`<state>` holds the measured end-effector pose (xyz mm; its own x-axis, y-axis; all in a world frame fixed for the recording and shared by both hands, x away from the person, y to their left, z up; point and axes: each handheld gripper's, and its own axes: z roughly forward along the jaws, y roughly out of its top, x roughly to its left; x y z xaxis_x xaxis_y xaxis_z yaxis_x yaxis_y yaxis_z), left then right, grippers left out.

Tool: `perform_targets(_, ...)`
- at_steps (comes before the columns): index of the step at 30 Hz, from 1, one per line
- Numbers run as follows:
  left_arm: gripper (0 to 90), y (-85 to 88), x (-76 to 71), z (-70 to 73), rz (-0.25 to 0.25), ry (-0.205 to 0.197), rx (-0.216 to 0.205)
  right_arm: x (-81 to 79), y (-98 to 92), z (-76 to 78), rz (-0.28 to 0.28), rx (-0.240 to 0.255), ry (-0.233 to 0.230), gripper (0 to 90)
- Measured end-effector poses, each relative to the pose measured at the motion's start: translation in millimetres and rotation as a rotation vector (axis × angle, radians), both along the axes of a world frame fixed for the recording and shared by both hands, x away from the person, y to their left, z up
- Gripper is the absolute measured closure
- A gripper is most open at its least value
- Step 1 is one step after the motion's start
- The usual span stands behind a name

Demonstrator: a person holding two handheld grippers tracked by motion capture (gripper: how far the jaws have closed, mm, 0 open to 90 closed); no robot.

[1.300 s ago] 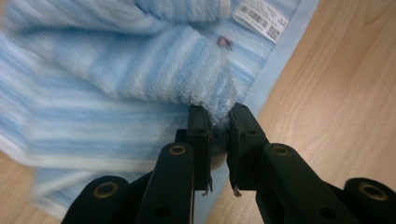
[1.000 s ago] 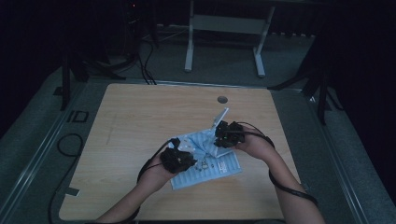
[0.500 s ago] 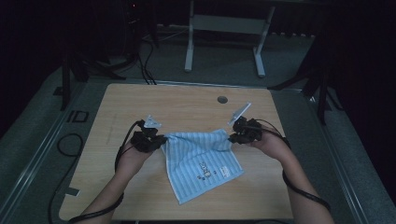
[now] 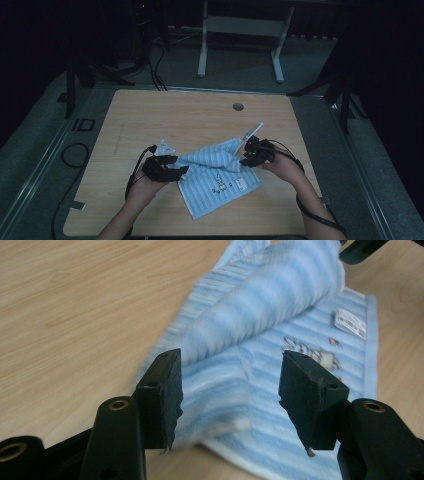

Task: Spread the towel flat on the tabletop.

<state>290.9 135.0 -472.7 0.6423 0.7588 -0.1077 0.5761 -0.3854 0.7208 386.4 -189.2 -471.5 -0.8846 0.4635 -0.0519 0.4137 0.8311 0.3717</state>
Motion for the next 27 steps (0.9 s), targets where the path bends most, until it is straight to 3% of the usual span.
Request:
perform_targets(1, 43.2, 1.0, -3.4, 0.7, 0.001, 0.002, -0.004, -3.7, -3.0, 0.0, 0.004, -0.003, 0.001, 68.4)
perform_targets(3, 45.9, 0.8, -7.8, -0.7, -0.027, 0.029, -0.010, -11.6, -7.7, 3.8, 0.011, 0.038, 0.011, 71.2)
perform_targets(5, 46.0, -4.5, -9.6, -6.0, -0.045, 0.044, 0.012, -21.9, -6.2, 7.5, 0.040, 0.096, 0.028, 71.2)
perform_targets(7, 48.9, -11.5, -9.3, -14.1, -0.065, 0.067, 0.024, -33.7, 1.2, 7.1, 0.078, 0.119, 0.045, 71.2)
perform_targets(11, 48.9, -31.1, -9.2, -34.3, -0.111, 0.112, 0.043, -56.9, 23.2, -5.8, 0.178, 0.099, 0.072, 75.5)
perform_targets(14, 48.9, -41.2, -4.7, -46.6, -0.126, 0.126, 0.080, -62.8, 35.4, -24.0, 0.256, 0.052, 0.119, 79.1)
perform_targets(17, 49.0, -40.5, 6.9, -54.5, -0.099, 0.139, 0.084, -55.5, 38.5, -38.0, 0.227, 0.000, 0.122, 79.5)
perform_targets(20, 51.9, -38.6, 17.4, -59.9, -0.079, 0.141, 0.103, -42.7, 32.7, -44.0, 0.165, -0.006, 0.108, 79.3)
perform_targets(22, 51.8, -39.9, 23.5, -62.9, -0.080, 0.143, 0.126, -37.5, 29.0, -48.3, 0.141, -0.028, 0.096, 79.1)
perform_targets(24, 51.6, -42.1, 30.4, -66.0, -0.107, 0.146, 0.149, -35.7, 25.5, -48.9, 0.129, -0.010, 0.098, 78.1)
perform_targets(27, 51.2, -44.2, 43.3, -66.3, -0.113, 0.138, 0.152, -36.7, 24.1, -49.0, 0.124, -0.020, 0.088, 77.3)
